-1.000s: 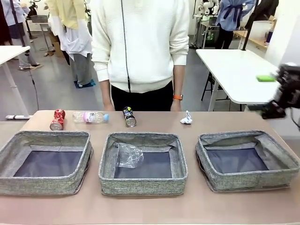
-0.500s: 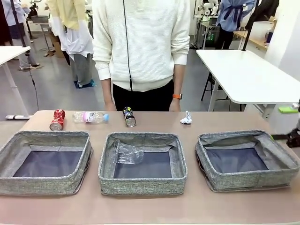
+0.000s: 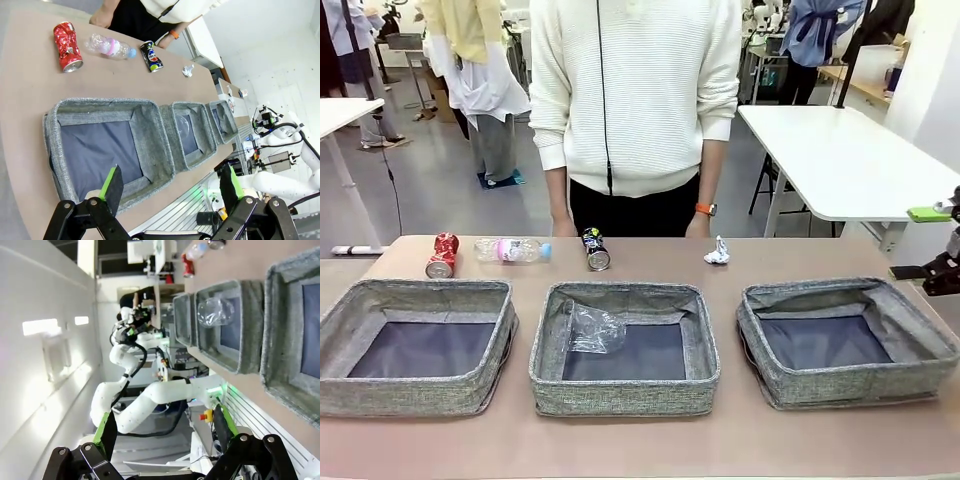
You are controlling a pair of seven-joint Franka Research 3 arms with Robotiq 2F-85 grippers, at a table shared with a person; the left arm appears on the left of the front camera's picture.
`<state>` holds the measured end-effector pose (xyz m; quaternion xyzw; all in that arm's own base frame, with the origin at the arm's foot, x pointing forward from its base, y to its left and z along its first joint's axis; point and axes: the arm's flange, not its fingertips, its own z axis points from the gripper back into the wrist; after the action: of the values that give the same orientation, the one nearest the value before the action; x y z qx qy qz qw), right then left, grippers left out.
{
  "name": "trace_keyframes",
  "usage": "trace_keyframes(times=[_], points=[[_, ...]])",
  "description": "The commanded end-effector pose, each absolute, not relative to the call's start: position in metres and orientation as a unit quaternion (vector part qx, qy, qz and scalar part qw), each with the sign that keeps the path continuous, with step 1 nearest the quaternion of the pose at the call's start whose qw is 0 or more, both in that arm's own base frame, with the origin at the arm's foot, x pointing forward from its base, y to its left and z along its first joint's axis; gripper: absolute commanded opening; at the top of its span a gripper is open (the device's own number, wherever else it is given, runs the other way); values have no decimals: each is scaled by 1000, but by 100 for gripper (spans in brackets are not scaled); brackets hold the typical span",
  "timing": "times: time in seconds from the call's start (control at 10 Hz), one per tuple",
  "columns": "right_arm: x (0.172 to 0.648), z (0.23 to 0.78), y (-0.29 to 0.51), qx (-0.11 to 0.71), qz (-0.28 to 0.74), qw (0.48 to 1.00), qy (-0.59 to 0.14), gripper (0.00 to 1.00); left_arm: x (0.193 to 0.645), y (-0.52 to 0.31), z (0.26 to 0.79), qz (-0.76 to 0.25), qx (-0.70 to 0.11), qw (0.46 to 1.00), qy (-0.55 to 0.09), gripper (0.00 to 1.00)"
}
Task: Sort the waste into the appropriate baskets.
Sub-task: Place the picked waste into the Fabric basket indicated by the person, then pick up the waste item pointed out by the person.
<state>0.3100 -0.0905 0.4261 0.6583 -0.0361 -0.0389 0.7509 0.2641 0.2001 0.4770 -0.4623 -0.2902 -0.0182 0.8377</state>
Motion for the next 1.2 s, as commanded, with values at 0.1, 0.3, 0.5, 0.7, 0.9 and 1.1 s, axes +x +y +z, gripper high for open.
trace_keyframes(times=[0.1, 0.3, 0.5, 0.7, 0.9, 1.1], points=[[310, 427, -90, 662, -44, 748, -34, 100, 265, 200, 477, -25, -468, 830, -301, 100], [310, 427, -90, 662, -44, 748, -34, 100, 265, 200, 477, -25, -468, 830, -301, 100], [310, 427, -90, 662, -44, 748, -34, 100, 265, 200, 477, -25, -468, 830, -301, 100], [310, 427, -90, 662, -44, 748, -34, 100, 265, 200, 477, -25, -468, 830, -301, 100], [310, 427, -90, 662, -44, 748, -34, 100, 265, 200, 477, -25, -468, 830, -301, 100], [310, 427, -90, 662, -44, 748, -34, 100, 265, 200, 477, -25, -468, 830, -301, 100]])
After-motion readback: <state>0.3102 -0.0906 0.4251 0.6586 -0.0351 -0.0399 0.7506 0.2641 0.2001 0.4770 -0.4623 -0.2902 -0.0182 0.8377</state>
